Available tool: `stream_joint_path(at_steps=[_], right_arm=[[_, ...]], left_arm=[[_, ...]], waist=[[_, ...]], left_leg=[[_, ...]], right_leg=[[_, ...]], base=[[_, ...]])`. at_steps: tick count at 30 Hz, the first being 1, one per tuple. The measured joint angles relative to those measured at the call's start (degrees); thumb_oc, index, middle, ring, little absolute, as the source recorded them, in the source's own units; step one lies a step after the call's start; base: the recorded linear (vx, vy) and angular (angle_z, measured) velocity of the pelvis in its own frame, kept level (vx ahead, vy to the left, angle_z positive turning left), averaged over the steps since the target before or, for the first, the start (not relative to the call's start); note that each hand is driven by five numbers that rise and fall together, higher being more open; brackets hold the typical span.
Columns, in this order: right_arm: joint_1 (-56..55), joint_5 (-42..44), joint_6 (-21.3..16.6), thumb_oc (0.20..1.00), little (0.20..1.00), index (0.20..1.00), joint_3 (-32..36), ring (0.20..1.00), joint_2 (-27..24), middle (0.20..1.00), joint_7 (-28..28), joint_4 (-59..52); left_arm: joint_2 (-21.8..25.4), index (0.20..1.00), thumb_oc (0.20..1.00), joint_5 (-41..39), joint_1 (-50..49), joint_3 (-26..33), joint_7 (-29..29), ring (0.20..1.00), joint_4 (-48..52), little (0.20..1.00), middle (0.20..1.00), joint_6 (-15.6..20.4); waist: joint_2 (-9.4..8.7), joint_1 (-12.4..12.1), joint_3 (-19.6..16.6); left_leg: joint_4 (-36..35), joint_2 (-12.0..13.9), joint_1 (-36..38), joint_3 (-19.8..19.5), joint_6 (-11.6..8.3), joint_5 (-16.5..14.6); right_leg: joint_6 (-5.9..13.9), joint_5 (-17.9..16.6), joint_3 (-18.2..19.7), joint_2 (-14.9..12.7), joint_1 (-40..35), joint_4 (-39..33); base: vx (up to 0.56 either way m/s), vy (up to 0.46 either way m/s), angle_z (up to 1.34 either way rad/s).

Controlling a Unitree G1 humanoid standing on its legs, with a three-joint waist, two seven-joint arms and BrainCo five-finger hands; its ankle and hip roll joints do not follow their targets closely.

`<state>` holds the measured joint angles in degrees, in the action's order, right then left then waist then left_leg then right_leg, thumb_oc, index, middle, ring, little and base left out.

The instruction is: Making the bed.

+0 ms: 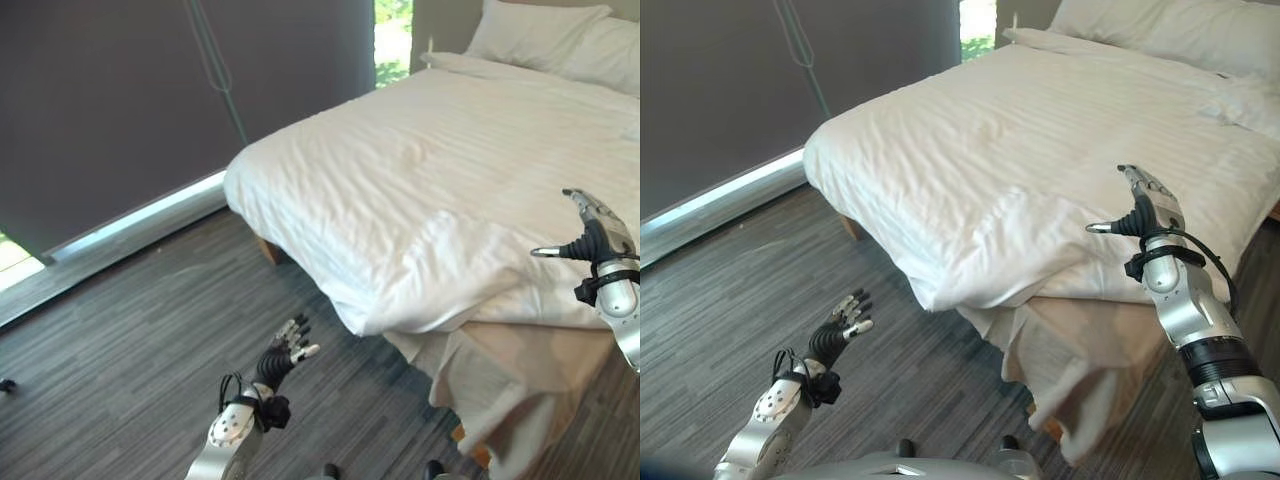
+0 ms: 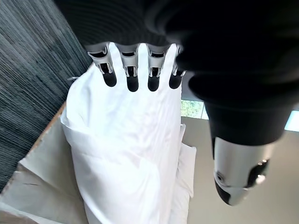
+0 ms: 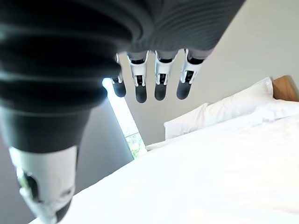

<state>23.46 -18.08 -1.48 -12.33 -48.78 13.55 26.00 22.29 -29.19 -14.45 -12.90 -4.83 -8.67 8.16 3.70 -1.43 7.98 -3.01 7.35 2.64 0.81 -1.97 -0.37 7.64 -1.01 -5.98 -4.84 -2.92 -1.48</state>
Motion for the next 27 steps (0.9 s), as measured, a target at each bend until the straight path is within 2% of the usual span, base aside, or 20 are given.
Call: stream_joint_path(at_steps=[2, 4, 5, 6, 7, 8, 9, 10, 12, 13, 14, 16, 19, 20, 21, 22, 24, 27], right_arm=[[2.0, 0.0, 0.0, 1.000, 1.000, 1.000, -2.3, 1.000, 0.7, 1.000, 0.2, 2.4], [5.4, 0.0, 0.0, 1.000, 1.000, 1.000, -6.0, 1.000, 0.9, 1.000, 0.4, 6.5], [7.3, 0.0, 0.0, 1.000, 1.000, 1.000, -7.5, 1.000, 0.9, 1.000, 0.3, 9.0], [9.0, 0.0, 0.2, 1.000, 1.000, 1.000, -8.2, 1.000, 0.8, 1.000, 0.5, 11.2], [9.5, 0.0, 0.2, 1.000, 1.000, 1.000, -8.5, 1.000, 0.8, 1.000, 0.5, 11.8], [13.1, 0.0, -0.2, 1.000, 1.000, 1.000, -11.2, 1.000, 0.0, 1.000, 0.6, 15.6], [14.6, 0.0, 0.2, 1.000, 1.000, 1.000, -11.0, 1.000, 0.0, 1.000, 0.6, 16.5], [16.4, 0.0, -0.1, 1.000, 1.000, 1.000, -11.6, 1.000, -0.4, 1.000, 1.0, 18.3], [23.6, 0.2, -0.4, 1.000, 1.000, 1.000, -13.4, 1.000, -3.7, 1.000, 0.9, 21.4], [25.6, 0.6, -0.3, 1.000, 1.000, 1.000, -12.9, 1.000, -5.3, 1.000, 1.1, 22.3], [26.3, 0.7, -0.4, 1.000, 1.000, 1.000, -13.1, 1.000, -5.8, 1.000, 1.1, 22.5], [28.2, 0.8, -0.7, 1.000, 1.000, 1.000, -16.1, 1.000, -5.5, 1.000, 0.9, 22.9], [30.9, 3.3, -2.0, 1.000, 1.000, 1.000, -17.6, 1.000, -6.2, 1.000, 0.4, 24.2], [31.8, 4.3, -2.2, 0.799, 0.799, 0.799, -17.6, 0.799, -6.4, 0.799, 0.1, 24.2], [33.3, 5.9, -2.8, 0.799, 0.799, 0.799, -17.6, 0.799, -6.4, 0.799, 0.0, 24.0], [34.0, 7.1, -3.0, 0.200, 0.200, 0.200, -17.7, 0.200, -6.4, 0.200, 0.1, 23.9], [34.1, 8.1, -3.5, 0.200, 0.200, 0.200, -17.7, 0.200, -6.4, 0.200, 0.2, 23.4], [32.1, 10.1, -4.0, 0.200, 0.200, 0.200, -15.8, 0.200, -6.4, 0.200, 1.0, 16.2]], left_arm=[[0.1, 1.000, 1.000, -1.9, -0.7, 0.1, 0.1, 1.000, -0.8, 1.000, 1.000, -0.1], [0.3, 1.000, 1.000, -2.3, -1.2, 0.0, 0.1, 1.000, -1.2, 1.000, 1.000, 0.0], [0.7, 1.000, 1.000, -2.3, -1.3, -0.2, 0.3, 1.000, -1.2, 1.000, 1.000, 0.0], [0.8, 1.000, 1.000, -2.3, -1.0, -0.4, 0.3, 1.000, -1.3, 1.000, 1.000, -0.1], [0.9, 1.000, 1.000, -2.3, -1.1, -0.5, 0.4, 1.000, -1.2, 1.000, 1.000, 0.0], [1.4, 1.000, 1.000, -2.3, -0.9, -1.3, 0.7, 1.000, -1.2, 1.000, 1.000, 0.1], [1.5, 1.000, 1.000, -2.3, -0.9, -1.4, 0.7, 1.000, -1.3, 1.000, 1.000, 0.1], [1.8, 1.000, 1.000, -2.3, -0.9, -1.8, 0.8, 1.000, -1.4, 1.000, 1.000, 0.3], [2.8, 1.000, 1.000, -2.3, 1.6, -3.3, 0.7, 1.000, -1.9, 1.000, 1.000, 0.8], [2.5, 1.000, 1.000, -2.4, 2.7, -3.7, 0.7, 1.000, -2.8, 1.000, 1.000, 0.9], [2.5, 1.000, 1.000, -3.4, 2.8, -3.9, 0.7, 1.000, -3.1, 1.000, 1.000, 0.9], [2.7, 1.000, 1.000, -4.5, 1.4, -3.9, 0.7, 1.000, -3.4, 1.000, 1.000, 1.3], [2.7, 1.000, 1.000, -4.5, 1.0, -4.4, 0.0, 1.000, -3.9, 1.000, 1.000, 1.6], [2.7, 1.000, 1.000, -4.5, 1.1, -4.4, -0.2, 1.000, -4.0, 1.000, 1.000, 1.7], [2.6, 1.000, 1.000, -4.5, 1.7, -4.6, -0.5, 1.000, -4.7, 1.000, 1.000, 1.7], [2.5, 1.000, 1.000, -4.5, 2.5, -4.8, -0.5, 1.000, -5.5, 1.000, 1.000, 1.6], [2.4, 1.000, 1.000, -4.5, 3.4, -4.9, -0.6, 1.000, -6.4, 1.000, 1.000, 1.6], [1.6, 1.000, 1.000, -4.5, 5.2, -4.6, -0.5, 1.000, -8.2, 1.000, 1.000, 1.6]], waist=[[-0.02, -0.9, 0.0], [0.42, -1.6, 0.1], [0.35, -2.1, 0.4], [0.91, -1.9, 0.8], [1.18, -2.4, 0.9], [2.42, -2.0, 1.2], [3.33, -2.2, 1.4], [4.20, -2.5, 1.8], [7.24, -2.7, 3.5], [9.00, -3.3, 4.6], [9.96, -3.5, 5.1], [10.64, -3.5, 5.3], [10.61, -2.6, 5.9], [10.45, -2.3, 6.1], [10.23, -2.1, 6.3], [10.08, -2.0, 6.6], [9.95, -1.6, 6.8], [9.55, -0.2, 7.1]], left_leg=[[-1.3, -0.1, -1.1, -0.3, 0.14, 0.1], [-0.6, 0.0, -3.1, -1.1, 1.09, 0.8], [-0.8, -0.2, -3.9, -1.5, 1.82, 1.7], [-1.0, 0.2, -4.5, -2.0, 1.69, 3.1], [-1.3, 0.0, -4.8, -2.0, 2.72, 3.9], [-0.8, 0.4, -5.8, -2.9, 0.76, 5.3], [-1.4, 0.1, -6.5, -3.3, 0.03, 6.2], [-0.6, -0.1, -8.2, -3.4, -1.74, 7.4], [-0.1, 0.1, -13.7, -4.1, -3.71, 8.7], [-0.5, 0.0, -15.6, -4.3, -3.58, 9.6], [-0.8, 0.0, -16.4, -4.2, -3.61, 9.8], [-0.7, 0.1, -18.6, -2.7, -3.82, 8.9], [-0.7, 0.6, -23.2, 2.5, -3.60, 8.6], [-0.8, 0.6, -24.3, 3.5, -3.54, 8.6], [-0.8, 0.4, -25.9, 4.7, -2.33, 9.5], [-0.9, 0.1, -26.5, 5.2, -1.43, 10.9], [-1.3, -0.5, -26.6, 5.5, -1.57, 11.5], [-2.0, -1.1, -25.3, 6.7, -1.55, 11.5]], right_leg=[[-0.05, -0.1, -0.6, -0.4, 0.6, -0.3], [-0.29, -0.2, -1.5, 0.0, 1.4, -0.3], [-0.47, -0.5, -1.9, 0.0, 1.9, -0.8], [-0.55, -0.5, -3.2, -0.1, 1.9, -1.2], [-0.68, -0.7, -3.8, 0.0, 1.8, -1.2], [-0.68, -0.2, -5.0, 0.1, 2.3, -0.9], [-0.82, -0.6, -5.7, -0.1, 2.8, -1.0], [-0.56, -0.5, -6.2, 0.0, 4.1, -0.3], [-0.49, -0.4, -6.8, -0.2, 9.3, 0.9], [-0.15, -1.0, -7.0, -0.3, 11.5, 1.3], [-0.12, -0.9, -7.1, -0.6, 12.8, 2.4], [-0.16, 0.4, -5.9, -1.0, 17.4, 6.2], [-0.97, 2.8, -4.7, -2.4, 25.8, 13.5], [-1.47, 3.1, -4.3, -2.7, 27.9, 15.2], [-1.60, 4.1, -3.4, -3.2, 31.4, 18.2], [-1.74, 4.8, -2.8, -3.6, 33.3, 20.2], [-1.69, 5.8, -2.2, -4.4, 34.6, 22.1], [-1.43, 7.0, -0.8, -4.8, 35.2, 23.7]], base=[[0.00, -0.175, 0.48], [-0.05, -0.102, 0.31], [-0.15, -0.103, 0.42], [-0.10, -0.063, 0.46], [-0.16, -0.087, 0.60], [-0.11, -0.048, 0.47], [-0.21, -0.055, 0.43], [-0.16, -0.028, 0.31], [-0.16, 0.012, 0.26], [-0.17, 0.033, 0.17], [-0.15, 0.028, 0.06], [-0.09, 0.019, -0.21], [-0.16, 0.037, -0.11], [-0.09, 0.024, -0.08], [-0.07, 0.053, -0.15], [-0.04, 0.045, -0.13], [-0.02, 0.077, -0.02], [0.02, 0.103, -0.11]])
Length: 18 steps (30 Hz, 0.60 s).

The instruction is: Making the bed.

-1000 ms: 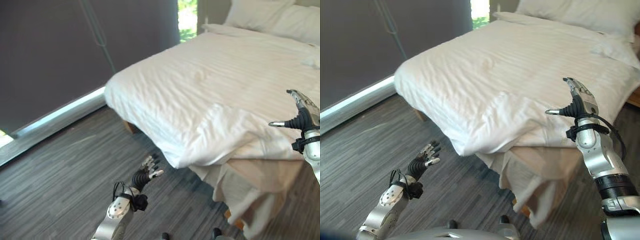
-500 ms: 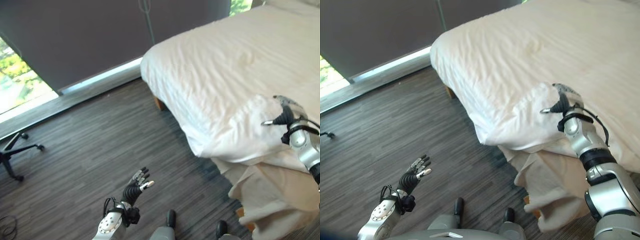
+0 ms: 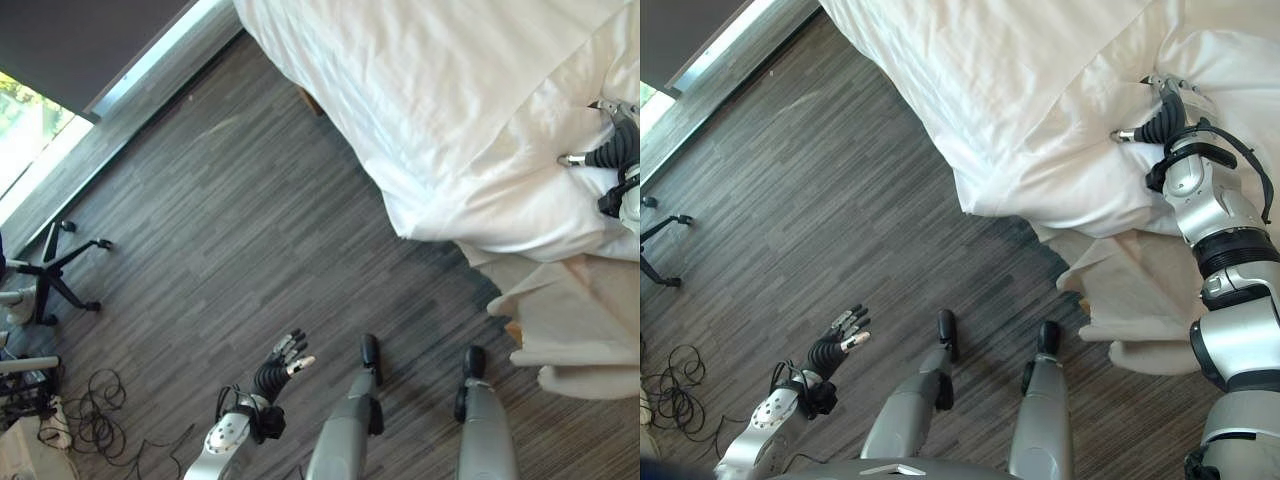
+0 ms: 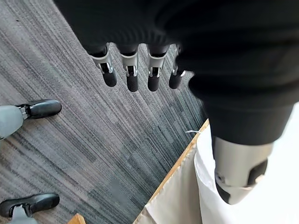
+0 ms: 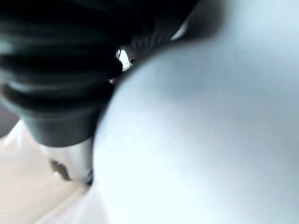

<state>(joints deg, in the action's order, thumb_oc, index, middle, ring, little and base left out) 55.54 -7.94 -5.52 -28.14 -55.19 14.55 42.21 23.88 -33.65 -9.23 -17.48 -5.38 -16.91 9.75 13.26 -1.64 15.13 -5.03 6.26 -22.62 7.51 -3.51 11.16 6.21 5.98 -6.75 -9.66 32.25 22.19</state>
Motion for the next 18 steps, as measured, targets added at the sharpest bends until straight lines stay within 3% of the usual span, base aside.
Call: stream_joint_path(at_steps=[3, 5, 6, 7, 8, 9, 11, 16, 18], right_arm=[[-3.0, 0.0, 0.5, 0.200, 0.200, 0.200, 1.7, 0.200, 0.2, 0.200, -0.2, -2.7], [-13.4, -0.3, 1.8, 0.200, 0.200, 0.200, 9.9, 0.200, 3.4, 0.200, 0.8, -12.3], [-16.9, -0.6, 1.8, 0.200, 0.200, 0.200, 11.7, 0.200, 5.2, 0.200, 1.1, -15.1], [-24.5, -0.9, 1.7, 0.200, 0.200, 0.200, 15.6, 0.200, 9.4, 0.200, 1.3, -21.4], [-26.4, -1.0, 1.6, 0.200, 0.200, 0.200, 16.2, 0.200, 10.2, 0.200, 1.4, -22.9], [-34.0, -1.5, 1.8, 0.200, 0.200, 0.200, 22.3, 0.200, 13.1, 0.200, 1.1, -29.1], [-46.5, -3.4, 1.7, 0.200, 0.200, 0.200, 26.6, 0.200, 18.9, 0.200, 0.2, -35.2], [-61.4, -7.9, 2.4, 0.200, 0.200, 0.200, 25.8, 0.200, 25.0, 0.200, -3.9, -33.6], [-64.6, -8.1, 2.9, 0.200, 0.200, 0.200, 25.3, 0.200, 27.3, 0.200, -5.2, -31.3]], left_arm=[[-0.3, 1.000, 1.000, 0.0, 1.5, 0.0, -0.1, 1.000, -0.2, 1.000, 1.000, -0.1], [-1.2, 1.000, 1.000, 0.0, 2.5, 0.3, 0.0, 1.000, -0.8, 1.000, 1.000, -0.4], [-1.4, 1.000, 1.000, 0.0, 2.4, 0.4, 0.0, 1.000, -1.0, 1.000, 1.000, -0.5], [-1.6, 1.000, 1.000, 0.0, 1.9, 0.6, 0.0, 1.000, -0.8, 1.000, 1.000, -0.6], [-2.0, 1.000, 1.000, 0.0, 2.1, 0.7, 0.0, 1.000, -0.9, 1.000, 1.000, -0.7], [-3.6, 1.000, 1.000, 0.1, 3.0, 1.6, 0.2, 1.000, -1.0, 1.000, 1.000, -1.8], [-5.6, 1.000, 1.000, 0.3, 2.0, 2.6, 0.3, 1.000, -1.0, 1.000, 1.000, -2.8], [-5.8, 1.000, 1.000, 3.1, 1.9, 2.1, 0.5, 1.000, -0.9, 1.000, 1.000, -4.3], [-5.7, 1.000, 1.000, 3.5, 2.2, 2.2, 0.5, 1.000, -0.9, 1.000, 1.000, -5.0]], waist=[[-0.67, 0.2, 0.6], [-1.62, 0.8, 1.4], [-1.82, 1.1, 1.5], [-2.21, 2.1, 1.4], [-2.31, 3.3, 1.4], [-2.72, 3.3, 1.5], [-4.13, 4.9, 1.1], [-9.15, 9.0, -1.4], [-10.45, 9.3, -2.6]], left_leg=[[-0.1, -0.1, 1.9, 0.2, 0.03, 0.0], [-0.2, 0.0, 5.8, 0.9, -0.03, -0.1], [-0.2, 0.0, 7.3, 1.4, 0.18, -0.2], [-0.3, 0.2, 10.5, 1.7, 0.89, -2.7], [-0.3, 0.3, 11.0, 2.1, -0.22, -3.8], [-0.3, 0.0, 12.4, 2.7, -0.71, -4.1], [-0.3, -0.7, 16.4, 2.8, 0.01, -4.7], [-0.3, -1.4, 21.4, 4.5, 0.04, -6.3], [-0.3, -1.5, 22.1, 4.5, 0.25, -6.5]], right_leg=[[0.13, 0.1, 0.6, 0.0, -1.7, -0.4], [0.19, 0.1, 0.7, 0.3, -6.0, -1.9], [0.33, 0.2, 0.7, 0.3, -7.9, -2.5], [1.39, 1.7, 1.1, 0.4, -10.8, -3.2], [1.44, 2.3, 1.5, 0.6, -11.1, -3.0], [1.41, 2.0, 1.8, 0.0, -12.4, -3.3], [1.73, 2.1, 2.0, -0.4, -16.6, -3.7], [2.64, 1.8, 3.8, -0.5, -21.8, -6.4], [2.88, 1.5, 4.0, -0.6, -22.7, -7.3]], base=[[0.08, 0.154, -0.11], [0.06, 0.073, -0.04], [0.11, 0.131, -0.13], [0.09, 0.134, -0.16], [0.13, 0.238, -0.19], [0.07, 0.154, -0.11], [0.06, 0.133, -0.09], [-0.02, 0.101, -0.15], [-0.04, 0.052, -0.04]])
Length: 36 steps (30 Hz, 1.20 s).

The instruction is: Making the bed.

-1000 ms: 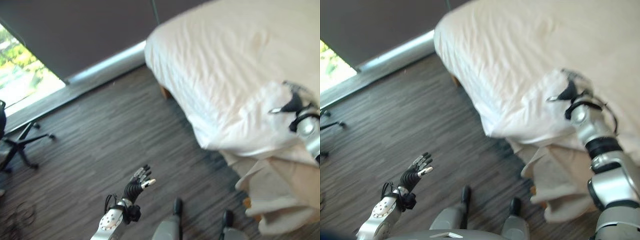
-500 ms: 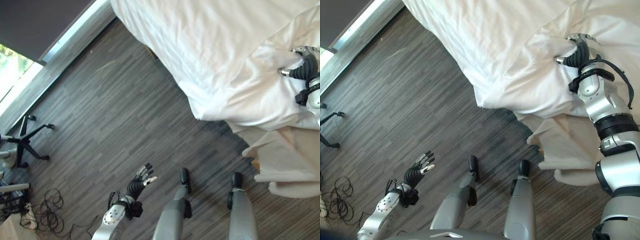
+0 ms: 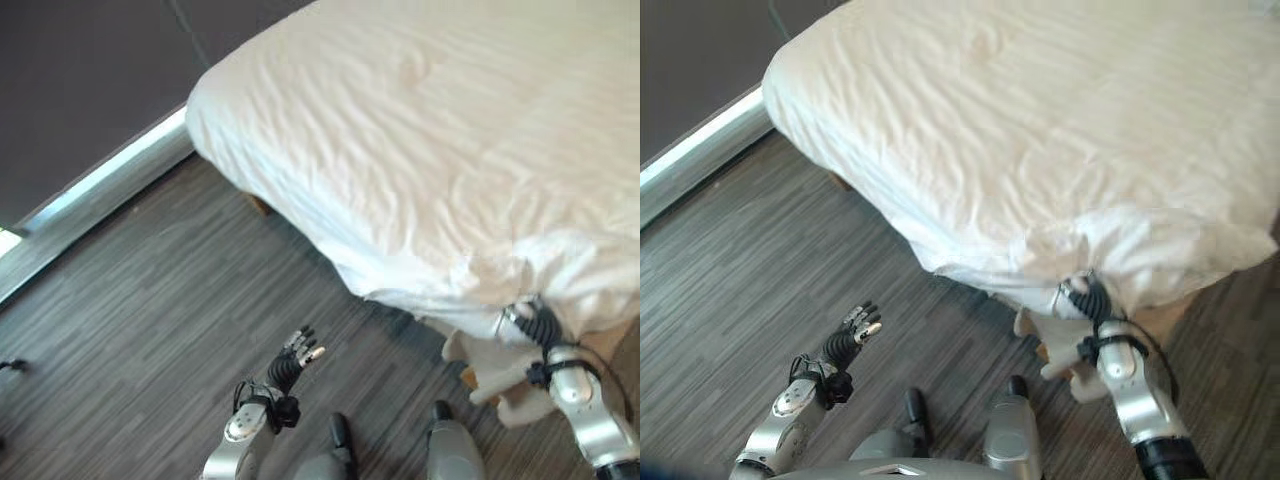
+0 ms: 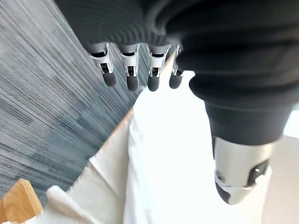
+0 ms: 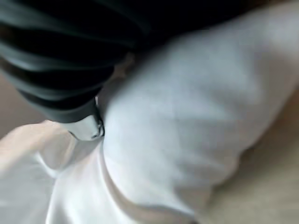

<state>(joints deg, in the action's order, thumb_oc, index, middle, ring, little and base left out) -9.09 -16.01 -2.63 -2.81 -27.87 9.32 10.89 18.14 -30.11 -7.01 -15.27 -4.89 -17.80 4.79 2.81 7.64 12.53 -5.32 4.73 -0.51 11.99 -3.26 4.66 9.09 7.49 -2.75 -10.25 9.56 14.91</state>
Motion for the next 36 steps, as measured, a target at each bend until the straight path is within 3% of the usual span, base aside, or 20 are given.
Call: stream_joint_path(at_steps=[3, 6, 7, 8, 11, 13, 15, 17, 18, 22, 23, 25, 26, 28, 30, 31, 36], right_arm=[[-1.4, -0.7, 0.8, 0.200, 0.200, 0.200, 0.1, 0.200, 0.7, 0.200, -0.4, 2.6], [-2.3, -1.4, 0.9, 0.200, 0.200, 0.200, 1.0, 0.200, 2.1, 0.200, -0.8, 7.2], [-2.5, -1.4, 0.7, 0.401, 0.401, 0.401, 0.8, 0.401, 2.3, 0.401, -1.1, 8.1], [-3.0, -1.4, 1.1, 1.000, 1.000, 1.000, 0.2, 1.000, 2.4, 1.000, -1.8, 9.2], [-3.0, -1.4, 0.9, 1.000, 1.000, 1.000, -0.3, 1.000, 4.9, 1.000, -2.2, 20.5], [-2.6, -0.6, 3.5, 1.000, 1.000, 1.000, -1.2, 1.000, 7.9, 1.000, -2.5, 35.9], [-3.3, 2.2, 4.7, 1.000, 1.000, 1.000, -1.0, 1.000, 9.0, 1.000, -2.7, 44.0], [-4.3, 3.2, 5.2, 1.000, 1.000, 1.000, -0.9, 1.000, 9.0, 1.000, -2.9, 46.0], [-4.0, 6.3, 6.2, 1.000, 1.000, 1.000, 0.5, 1.000, 8.3, 1.000, -4.0, 55.9], [-5.8, 8.8, 6.0, 1.000, 1.000, 1.000, 3.2, 1.000, 4.0, 1.000, -4.7, 56.7], [-7.8, 9.8, 7.4, 1.000, 1.000, 1.000, 8.4, 1.000, 1.6, 1.000, -5.1, 47.1], [-8.7, 9.7, 5.7, 1.000, 1.000, 1.000, 11.4, 1.000, -4.5, 1.000, -3.4, 34.6], [-11.0, 9.6, 7.0, 1.000, 1.000, 1.000, 14.6, 1.000, -7.4, 1.000, -3.3, 22.6], [-12.1, 7.9, 4.5, 1.000, 1.000, 1.000, 18.9, 1.000, -10.3, 1.000, -0.6, 9.1], [-8.6, 7.5, 4.4, 1.000, 1.000, 1.000, 20.8, 1.000, -9.9, 1.000, 1.8, 1.8], [-5.9, 9.2, 3.0, 0.222, 0.222, 0.222, 20.2, 0.222, -9.2, 0.222, 2.4, -0.4], [4.9, 35.0, -2.1, 0.200, 0.200, 0.200, 11.8, 0.200, -0.1, 0.200, 1.4, 2.5]], left_arm=[[0.1, 1.000, 1.000, 0.0, 0.0, 0.0, 0.0, 1.000, 0.0, 1.000, 1.000, -0.3], [0.3, 1.000, 1.000, 0.1, -1.9, -0.2, 0.0, 1.000, -0.1, 1.000, 1.000, -0.5], [0.3, 1.000, 1.000, 0.3, -2.3, -0.1, -0.1, 1.000, -0.4, 1.000, 1.000, -0.5], [0.3, 1.000, 1.000, 1.2, -2.8, -0.1, -0.1, 1.000, -1.3, 1.000, 1.000, -0.8], [0.2, 1.000, 1.000, 1.5, -3.3, -0.3, -0.3, 1.000, -2.3, 1.000, 1.000, -1.2], [0.1, 1.000, 1.000, 1.4, -2.2, -1.2, -0.5, 1.000, -3.8, 1.000, 1.000, -1.7], [0.0, 1.000, 1.000, 1.2, -1.4, -1.9, -0.6, 1.000, -4.6, 1.000, 1.000, -2.0], [0.0, 1.000, 1.000, 1.1, -1.3, -2.0, -0.6, 1.000, -4.7, 1.000, 1.000, -2.3], [-0.1, 1.000, 1.000, 1.1, 0.0, -2.8, -1.2, 1.000, -6.9, 1.000, 1.000, -2.6], [-0.2, 1.000, 1.000, 1.1, 1.2, -3.0, -2.0, 1.000, -7.9, 1.000, 1.000, -2.7], [-0.4, 1.000, 1.000, 1.0, 0.8, -2.6, -2.2, 1.000, -7.8, 1.000, 1.000, -2.8], [-0.5, 1.000, 1.000, 1.0, 0.2, -2.3, -2.2, 1.000, -7.7, 1.000, 1.000, -2.8], [-0.6, 1.000, 1.000, 1.0, 0.2, -2.1, -2.1, 1.000, -6.8, 1.000, 1.000, -2.9], [-1.4, 1.000, 1.000, 1.0, -0.5, -0.6, -1.9, 1.000, -4.8, 1.000, 1.000, -2.4], [-2.2, 1.000, 1.000, 1.0, -0.4, 0.3, -1.1, 1.000, -3.5, 1.000, 1.000, -2.2], [-2.3, 1.000, 1.000, 1.0, -0.3, 0.2, -0.8, 1.000, -2.9, 1.000, 1.000, -2.1], [-2.2, 1.000, 1.000, 1.1, 0.2, -0.3, 0.1, 1.000, -1.0, 1.000, 1.000, -2.1]], waist=[[-0.46, 0.2, -0.3], [-0.80, 0.5, -1.0], [-0.99, 0.4, -0.9], [-0.99, 0.3, -0.9], [-2.00, 1.5, -1.2], [-2.81, 1.7, -1.6], [-3.07, 1.7, -1.6], [-3.07, 1.9, -1.6], [-3.38, 2.7, -1.5], [-3.61, 3.8, -1.9], [-3.55, 4.9, -1.9], [-3.27, 6.0, -2.4], [-2.66, 6.7, -2.7], [-1.53, 6.6, -3.2], [-1.35, 6.5, -3.5], [-1.23, 6.1, -3.7], [-0.98, 4.0, -4.7]], left_leg=[[0.0, -0.1, 0.7, 0.3, 0.11, -0.1], [0.0, -0.6, 2.1, 2.8, 0.32, -1.1], [0.0, -0.6, 2.5, 3.5, 0.30, -1.2], [-0.1, -0.6, 3.2, 4.8, 0.39, -1.6], [-0.3, -0.9, 4.1, 5.4, 0.25, -2.0], [-0.4, -1.0, 4.8, 5.7, 0.24, -2.3], [-0.4, -1.2, 4.8, 6.0, 0.30, -2.3], [-0.4, -1.2, 4.8, 6.0, 0.33, -2.3], [-0.4, -1.2, 5.6, 6.1, 0.35, -2.5], [-0.4, -1.3, 6.0, 6.4, 0.26, -2.6], [-0.4, -1.4, 6.5, 7.0, 0.19, -2.7], [-0.4, -1.4, 7.2, 8.2, 0.22, -3.2], [-0.4, -1.5, 7.6, 8.4, 0.09, -3.3], [-0.5, -1.2, 7.8, 9.3, 0.01, -3.4], [-0.4, -0.8, 7.7, 9.2, -0.05, -3.4], [-0.4, -0.5, 7.6, 9.0, -0.05, -3.4], [-0.4, -0.1, 5.0, 6.4, 0.05, -3.1]], right_leg=[[0.44, -0.8, 0.4, 0.0, -1.0, -1.4], [1.37, -1.3, 3.3, 0.2, -0.9, -2.3], [1.52, -1.5, 3.8, 0.2, -0.9, -2.6], [1.88, -2.3, 5.1, 0.3, -1.2, -3.3], [2.04, -3.2, 6.0, 0.2, -2.6, -5.2], [2.16, -3.9, 6.2, 0.1, -3.7, -6.6], [2.39, -4.9, 6.3, -0.2, -4.2, -8.0], [2.40, -5.3, 6.3, -0.3, -4.6, -8.8], [2.73, -6.9, 5.9, -0.7, -6.8, -11.9], [2.91, -8.6, 6.0, -0.7, -8.4, -15.2], [2.93, -8.9, 6.3, -0.4, -8.8, -15.6], [3.33, -9.2, 7.1, -0.8, -8.8, -15.9], [3.38, -9.2, 7.5, -0.5, -9.0, -16.0], [3.37, -9.2, 8.3, -0.4, -8.7, -15.8], [3.27, -9.3, 8.7, 0.2, -8.4, -15.8], [3.22, -9.3, 8.8, 0.4, -8.3, -15.8], [2.40, -10.4, 8.2, 1.4, -6.6, -16.8]], base=[[-0.04, 0.058, -0.10], [-0.03, 0.083, -0.38], [0.00, 0.067, -0.48], [0.01, 0.053, -0.46], [0.02, 0.022, -0.21], [0.04, 0.014, -0.08], [0.03, -0.018, -0.05], [0.04, -0.032, -0.04], [0.00, 0.000, 0.00], [0.04, -0.002, -0.07], [0.04, 0.019, -0.19], [0.05, 0.020, -0.32], [0.06, 0.014, -0.26], [0.08, -0.018, -0.20], [0.05, -0.051, -0.14], [0.06, -0.099, -0.10], [0.05, -0.120, 0.01]])
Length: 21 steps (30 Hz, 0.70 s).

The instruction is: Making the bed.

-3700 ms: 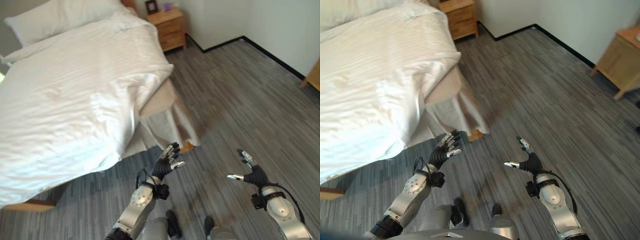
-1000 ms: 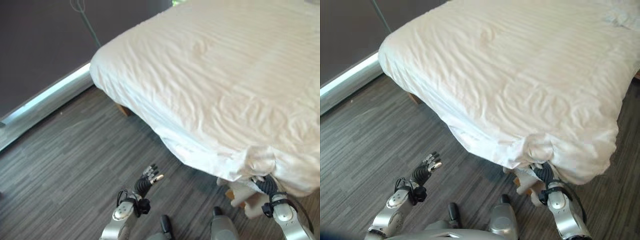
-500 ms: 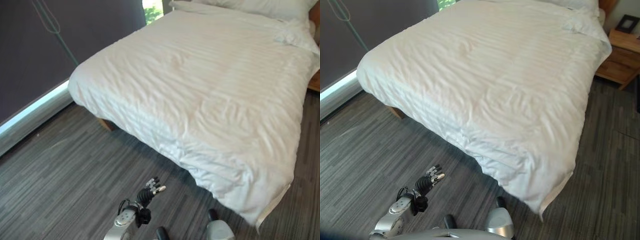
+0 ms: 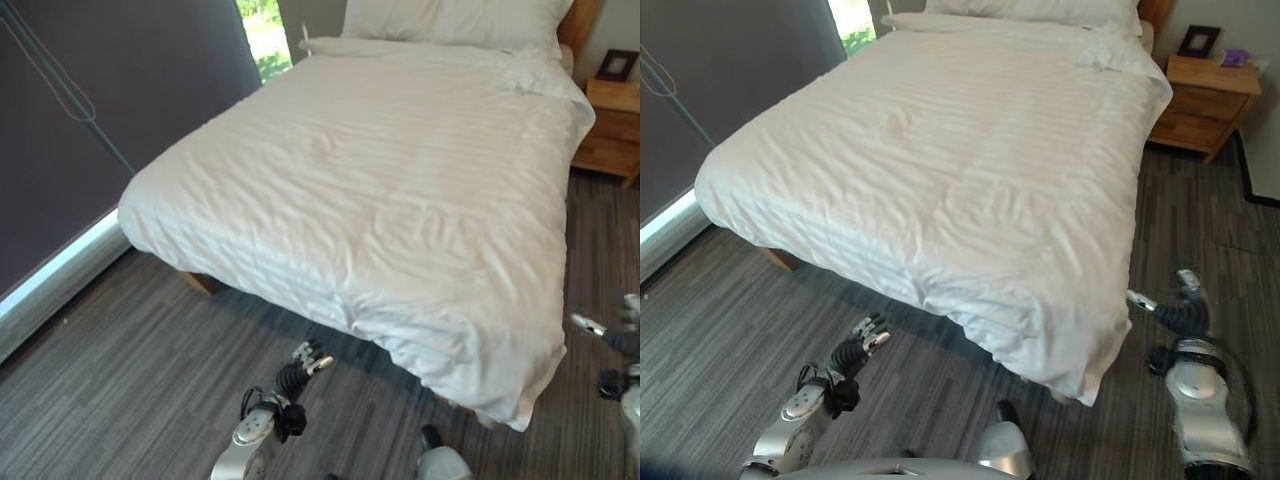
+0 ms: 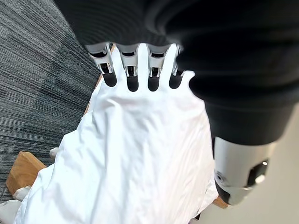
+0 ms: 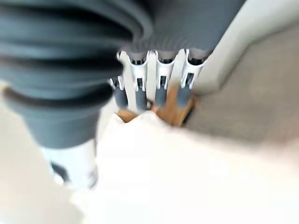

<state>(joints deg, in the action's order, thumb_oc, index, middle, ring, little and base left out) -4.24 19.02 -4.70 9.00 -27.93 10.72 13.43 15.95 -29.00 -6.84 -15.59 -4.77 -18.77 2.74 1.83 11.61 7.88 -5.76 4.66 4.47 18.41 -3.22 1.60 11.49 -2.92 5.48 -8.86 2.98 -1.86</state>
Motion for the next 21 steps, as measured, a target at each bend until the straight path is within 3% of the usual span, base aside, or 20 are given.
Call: stream_joint_path(at_steps=[1, 2, 3, 6, 9, 12, 14, 17, 21], right_arm=[[1.3, 4.4, -0.3, 0.200, 0.200, 0.200, -2.3, 0.200, 0.9, 0.200, -1.0, 0.9], [2.3, 8.3, -1.0, 0.200, 0.200, 0.200, -3.4, 0.200, 2.0, 0.200, -1.7, 1.2], [3.8, 12.2, -1.9, 0.200, 0.200, 0.200, -5.0, 0.200, 2.6, 0.200, -2.7, 2.6], [10.8, 27.2, -4.2, 0.200, 0.200, 0.200, -4.4, 0.200, 8.4, 0.200, -4.7, 7.1], [16.8, 36.4, -8.0, 0.200, 0.200, 0.200, -4.9, 0.200, 10.3, 0.200, -6.6, 7.7], [23.4, 40.1, -10.9, 0.200, 0.200, 0.200, -4.4, 0.200, 8.8, 0.200, -6.6, 9.1], [27.4, 40.3, -11.2, 0.200, 0.200, 0.200, -3.6, 0.200, 7.5, 0.200, -6.0, 12.6], [28.9, 41.9, -12.6, 0.200, 0.200, 0.200, -0.5, 0.200, 7.4, 0.200, -4.9, 16.6], [26.7, 42.0, -13.5, 0.200, 0.200, 0.200, 1.8, 0.200, 7.1, 0.200, -6.1, 17.4]], left_arm=[[0.1, 1.000, 1.000, 0.0, -0.2, 0.1, 0.0, 1.000, 0.8, 1.000, 1.000, 0.1], [0.0, 1.000, 1.000, 0.0, -0.5, 0.1, 0.0, 1.000, 1.5, 1.000, 1.000, 0.4], [0.1, 1.000, 1.000, -0.1, -1.2, 0.4, 0.0, 1.000, 1.7, 1.000, 1.000, 0.7], [0.0, 1.000, 1.000, -0.2, -2.8, 1.0, 0.0, 1.000, 2.3, 1.000, 1.000, 1.7], [-0.1, 1.000, 1.000, -2.2, -3.2, 0.9, 0.0, 1.000, 2.3, 1.000, 1.000, 1.9], [-0.1, 1.000, 1.000, -2.4, -4.1, 1.3, 0.7, 1.000, 2.0, 1.000, 1.000, 2.8], [-0.1, 1.000, 1.000, -2.6, -4.6, 1.4, 1.3, 1.000, 1.4, 1.000, 1.000, 3.6], [-0.1, 1.000, 1.000, -4.6, -4.6, 1.4, 2.0, 1.000, 0.9, 1.000, 1.000, 4.3], [-0.4, 1.000, 1.000, -4.7, -3.3, 2.1, 2.1, 1.000, 0.4, 1.000, 1.000, 4.6]], waist=[[1.04, -1.1, -0.5], [0.67, -1.2, -0.4], [1.98, -2.4, -0.8], [2.60, -4.0, -0.3], [5.44, -7.1, 1.0], [9.09, -10.2, 2.1], [10.84, -10.9, 2.6], [11.57, -11.8, 3.0], [12.14, -10.9, 4.5]], left_leg=[[0.0, 0.0, -0.5, -0.7, 0.16, 0.1], [0.0, 0.0, -1.1, -1.2, 0.15, 0.2], [0.0, -0.1, -1.6, -2.0, 0.69, 0.9], [0.0, -0.1, -2.8, -3.3, 0.37, 1.3], [0.3, -0.6, -6.4, -6.1, 0.72, 2.5], [0.4, -1.4, -10.4, -7.6, 1.24, 3.6], [0.4, -1.7, -12.2, -8.5, 1.50, 4.2], [0.4, -1.9, -13.4, -8.8, 1.49, 4.2], [0.4, -2.1, -14.3, -9.2, 1.43, 4.2]], right_leg=[[-0.11, -0.4, -0.5, -0.2, -0.3, -0.4], [-0.21, -0.5, -0.9, -0.1, 0.0, -1.2], [-0.26, -0.9, -1.9, -0.3, -0.7, -1.9], [-0.13, -1.9, -3.1, -0.2, -0.9, -4.1], [-0.11, -2.0, -5.5, -0.7, 1.1, -4.1], [0.02, -2.5, -7.0, -1.3, 3.9, -4.0], [0.19, -2.6, -8.2, -1.8, 5.0, -3.9], [0.21, -2.5, -8.5, -1.9, 6.1, -3.8], [0.27, -2.5, -8.7, -2.1, 6.9, -3.9]], base=[[0.04, -0.132, 0.22], [0.01, -0.101, 0.29], [0.00, -0.094, 0.24], [-0.02, -0.095, 0.25], [-0.14, -0.082, 0.42], [-0.09, -0.046, 0.31], [-0.04, -0.044, 0.31], [-0.03, -0.037, 0.07], [0.01, -0.013, 0.03]])
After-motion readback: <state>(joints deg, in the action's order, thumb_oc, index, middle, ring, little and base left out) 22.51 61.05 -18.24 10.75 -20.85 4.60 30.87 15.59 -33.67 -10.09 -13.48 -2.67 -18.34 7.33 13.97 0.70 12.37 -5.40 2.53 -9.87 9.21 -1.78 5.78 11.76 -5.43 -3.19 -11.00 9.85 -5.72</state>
